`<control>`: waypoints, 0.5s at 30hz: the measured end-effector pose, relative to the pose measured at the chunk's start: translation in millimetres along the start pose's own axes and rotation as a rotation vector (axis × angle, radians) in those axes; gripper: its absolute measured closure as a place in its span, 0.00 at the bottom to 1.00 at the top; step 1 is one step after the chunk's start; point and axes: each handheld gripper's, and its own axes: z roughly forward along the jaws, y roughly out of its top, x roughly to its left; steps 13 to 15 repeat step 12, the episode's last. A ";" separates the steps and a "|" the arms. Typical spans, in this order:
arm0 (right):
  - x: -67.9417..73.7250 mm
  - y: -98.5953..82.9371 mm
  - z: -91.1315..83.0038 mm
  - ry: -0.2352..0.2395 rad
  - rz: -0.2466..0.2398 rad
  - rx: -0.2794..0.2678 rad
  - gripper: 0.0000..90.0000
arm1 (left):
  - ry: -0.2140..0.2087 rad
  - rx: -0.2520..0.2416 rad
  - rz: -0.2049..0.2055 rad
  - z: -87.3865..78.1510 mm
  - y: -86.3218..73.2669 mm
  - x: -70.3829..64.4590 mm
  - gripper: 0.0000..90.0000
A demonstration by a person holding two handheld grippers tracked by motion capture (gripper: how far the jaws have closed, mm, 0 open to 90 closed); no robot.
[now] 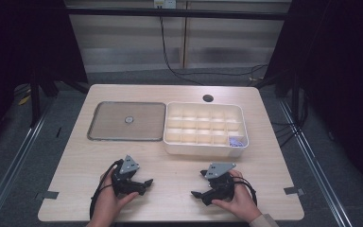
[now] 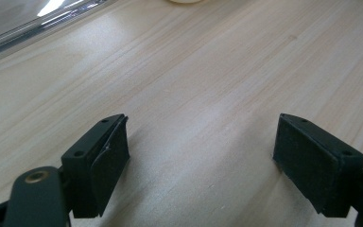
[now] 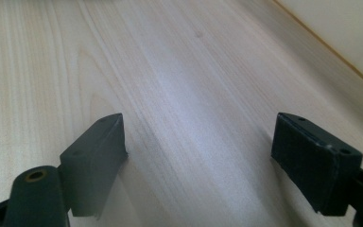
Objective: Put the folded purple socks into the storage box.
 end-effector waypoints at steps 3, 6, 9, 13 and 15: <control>0.2 0.0 0.2 0.002 0.002 -0.001 0.20 | 0.000 0.000 0.000 0.0 0.0 0.0 0.20; 0.1 0.0 0.2 0.002 0.002 -0.001 0.20 | 0.000 0.000 0.000 0.0 0.0 0.0 0.20; 0.1 0.0 0.1 0.000 0.001 0.000 0.20 | -0.001 0.000 0.000 0.0 0.0 0.0 0.20; -0.4 0.0 0.2 0.008 0.001 -0.003 0.20 | 0.000 0.000 0.000 0.0 0.0 0.0 0.20; -0.4 0.0 0.2 0.008 0.001 -0.003 0.20 | 0.000 0.000 0.000 0.0 0.0 0.0 0.20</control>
